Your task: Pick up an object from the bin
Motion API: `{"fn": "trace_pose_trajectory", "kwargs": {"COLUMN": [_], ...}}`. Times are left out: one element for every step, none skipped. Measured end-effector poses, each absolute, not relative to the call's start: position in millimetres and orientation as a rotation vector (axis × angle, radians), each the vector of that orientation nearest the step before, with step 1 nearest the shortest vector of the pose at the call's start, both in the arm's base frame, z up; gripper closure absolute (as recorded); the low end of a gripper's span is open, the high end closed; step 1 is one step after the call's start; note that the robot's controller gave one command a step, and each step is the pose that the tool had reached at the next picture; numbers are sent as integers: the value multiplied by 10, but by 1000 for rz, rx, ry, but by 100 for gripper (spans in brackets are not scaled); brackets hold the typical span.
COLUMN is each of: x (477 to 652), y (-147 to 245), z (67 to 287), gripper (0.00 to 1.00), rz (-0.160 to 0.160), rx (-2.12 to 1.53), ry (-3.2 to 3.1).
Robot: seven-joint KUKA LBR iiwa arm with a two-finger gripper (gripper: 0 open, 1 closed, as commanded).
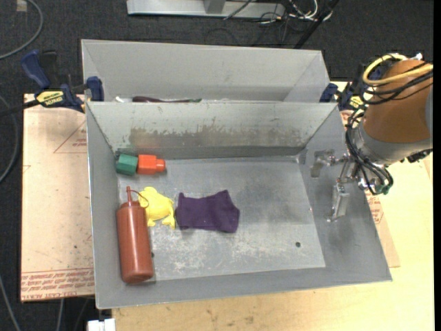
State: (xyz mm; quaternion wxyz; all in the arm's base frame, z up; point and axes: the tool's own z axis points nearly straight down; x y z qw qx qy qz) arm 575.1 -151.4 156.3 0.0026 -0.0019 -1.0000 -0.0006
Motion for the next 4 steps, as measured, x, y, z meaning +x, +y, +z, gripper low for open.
{"fn": "trace_pose_trajectory", "kwargs": {"x": [5765, 6171, 6329, 6337], "y": [-1508, -1409, -1124, -751], "z": [1612, 1363, 1152, 970], "gripper": [0, 0, 0, 0], "rz": [0, 2, -1, 1], "rx": [-2, 78, 322, 300], "ry": [-3143, -3146, -3127, -3134]}}
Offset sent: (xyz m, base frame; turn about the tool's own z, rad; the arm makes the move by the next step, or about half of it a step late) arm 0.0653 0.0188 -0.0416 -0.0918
